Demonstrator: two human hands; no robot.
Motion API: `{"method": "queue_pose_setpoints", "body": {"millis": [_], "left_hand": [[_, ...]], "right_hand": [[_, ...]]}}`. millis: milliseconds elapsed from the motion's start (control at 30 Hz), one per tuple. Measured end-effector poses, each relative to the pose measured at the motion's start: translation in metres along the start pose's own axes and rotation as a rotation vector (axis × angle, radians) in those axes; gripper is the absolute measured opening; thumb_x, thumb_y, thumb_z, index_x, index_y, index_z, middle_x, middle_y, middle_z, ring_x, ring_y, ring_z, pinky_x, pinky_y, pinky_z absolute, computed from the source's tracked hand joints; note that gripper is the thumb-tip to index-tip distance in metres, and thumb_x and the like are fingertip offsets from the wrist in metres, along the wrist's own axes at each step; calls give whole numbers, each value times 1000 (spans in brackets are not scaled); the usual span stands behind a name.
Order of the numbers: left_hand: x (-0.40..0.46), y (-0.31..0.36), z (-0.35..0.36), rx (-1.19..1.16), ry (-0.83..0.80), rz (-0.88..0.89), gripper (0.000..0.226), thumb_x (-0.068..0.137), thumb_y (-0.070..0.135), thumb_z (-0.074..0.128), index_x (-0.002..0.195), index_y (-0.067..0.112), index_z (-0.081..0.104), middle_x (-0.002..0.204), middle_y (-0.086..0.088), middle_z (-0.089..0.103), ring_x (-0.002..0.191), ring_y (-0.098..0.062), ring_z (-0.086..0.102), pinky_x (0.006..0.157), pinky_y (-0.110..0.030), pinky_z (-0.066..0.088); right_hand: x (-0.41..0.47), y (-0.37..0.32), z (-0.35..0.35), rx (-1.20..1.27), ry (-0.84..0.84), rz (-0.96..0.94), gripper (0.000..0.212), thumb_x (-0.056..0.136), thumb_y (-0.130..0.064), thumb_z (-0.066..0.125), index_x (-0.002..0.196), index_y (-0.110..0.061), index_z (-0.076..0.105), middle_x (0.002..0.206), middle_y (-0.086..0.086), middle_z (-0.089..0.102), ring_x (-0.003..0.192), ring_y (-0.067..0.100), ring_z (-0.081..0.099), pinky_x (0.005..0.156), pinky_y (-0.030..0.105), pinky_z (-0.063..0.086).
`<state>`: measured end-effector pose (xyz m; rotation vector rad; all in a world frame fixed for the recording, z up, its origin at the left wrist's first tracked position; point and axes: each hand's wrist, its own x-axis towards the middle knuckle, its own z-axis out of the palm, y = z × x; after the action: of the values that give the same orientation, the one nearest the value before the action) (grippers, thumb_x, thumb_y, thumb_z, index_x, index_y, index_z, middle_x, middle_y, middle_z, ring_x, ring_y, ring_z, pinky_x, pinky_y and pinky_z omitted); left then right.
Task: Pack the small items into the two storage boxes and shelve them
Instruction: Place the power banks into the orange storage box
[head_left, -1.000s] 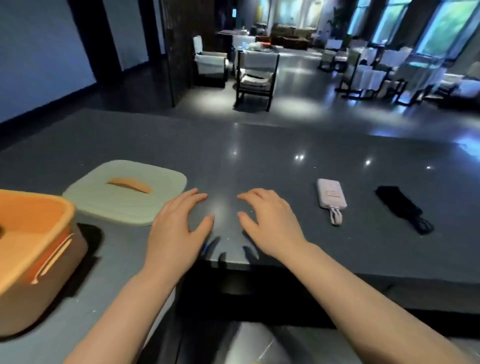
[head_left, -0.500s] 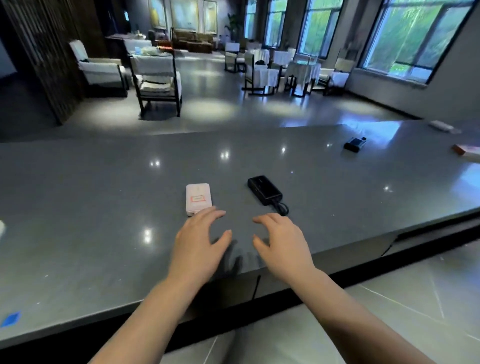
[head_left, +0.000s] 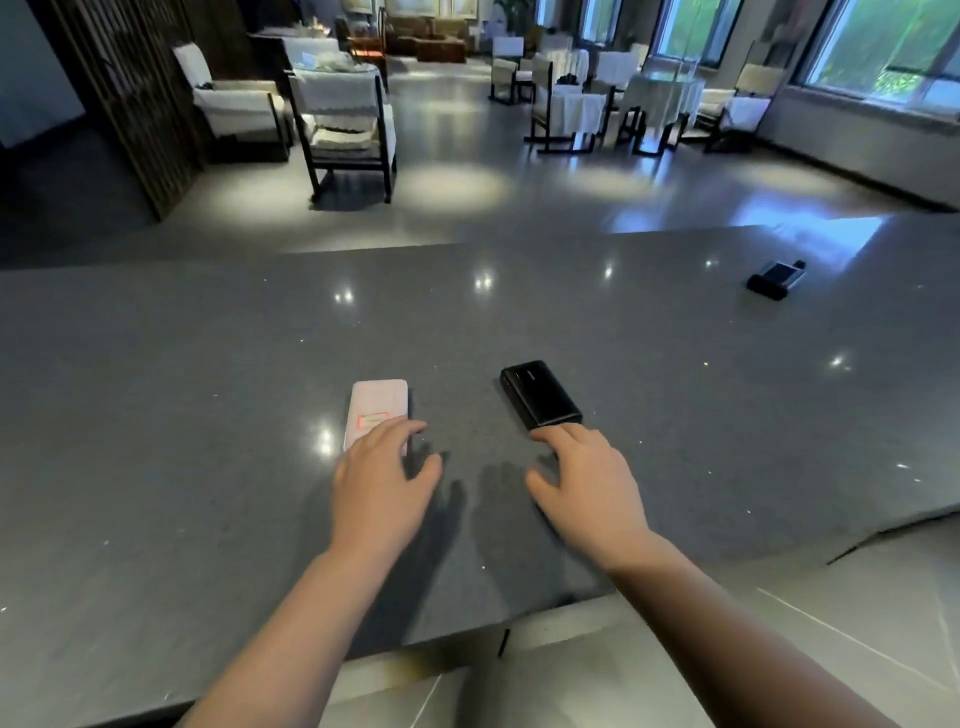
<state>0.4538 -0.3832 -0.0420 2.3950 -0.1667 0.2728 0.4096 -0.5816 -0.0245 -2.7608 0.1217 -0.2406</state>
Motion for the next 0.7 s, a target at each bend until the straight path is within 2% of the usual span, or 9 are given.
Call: {"method": "queue_pose_setpoints", "body": {"millis": [100, 233, 333, 433, 567, 700], "left_hand": [[29, -19, 8, 107, -22, -45, 40, 77, 31, 68, 116, 24, 62, 130, 3, 56, 119, -23, 51, 99, -37, 35], [65, -41, 20, 193, -52, -138, 69, 74, 33, 71, 135, 19, 43, 148, -7, 34, 135, -29, 30, 110, -39, 23], [79, -48, 30, 177, -65, -177, 80, 73, 34, 73, 140, 15, 34, 150, -9, 28, 136, -32, 27, 110, -41, 26], [82, -51, 36, 229, -44, -221, 85, 70, 37, 75, 140, 12, 33, 146, -10, 34, 130, -33, 31, 104, -42, 29], [89, -54, 42, 263, -13, -313, 83, 64, 49, 78, 129, 13, 41, 132, -15, 44, 116, -39, 38, 95, -43, 34], [83, -51, 49, 297, 34, -358, 89, 61, 55, 77, 133, 20, 37, 126, -16, 48, 111, -39, 41, 91, -43, 36]], "right_hand": [[26, 2, 16, 11, -5, 69, 49, 85, -33, 60, 131, -19, 53, 131, 0, 54, 122, 22, 46, 97, 35, 42], [70, 9, 34, -34, -18, 179, 63, 85, -36, 60, 141, -17, 39, 142, 5, 41, 129, 26, 38, 103, 39, 38], [94, 16, 45, -64, -102, 256, 75, 86, -42, 59, 148, -16, 25, 151, 6, 29, 137, 27, 29, 110, 40, 33], [112, 26, 52, -98, -154, 299, 83, 85, -48, 60, 149, -15, 19, 151, 6, 28, 138, 26, 27, 109, 38, 32], [130, 37, 58, -70, -159, 332, 90, 78, -58, 64, 145, -13, 24, 141, 6, 37, 131, 26, 34, 104, 38, 38], [138, 46, 55, -6, -145, 302, 82, 71, -59, 70, 133, -15, 39, 130, 3, 45, 124, 23, 39, 95, 38, 44]]}}
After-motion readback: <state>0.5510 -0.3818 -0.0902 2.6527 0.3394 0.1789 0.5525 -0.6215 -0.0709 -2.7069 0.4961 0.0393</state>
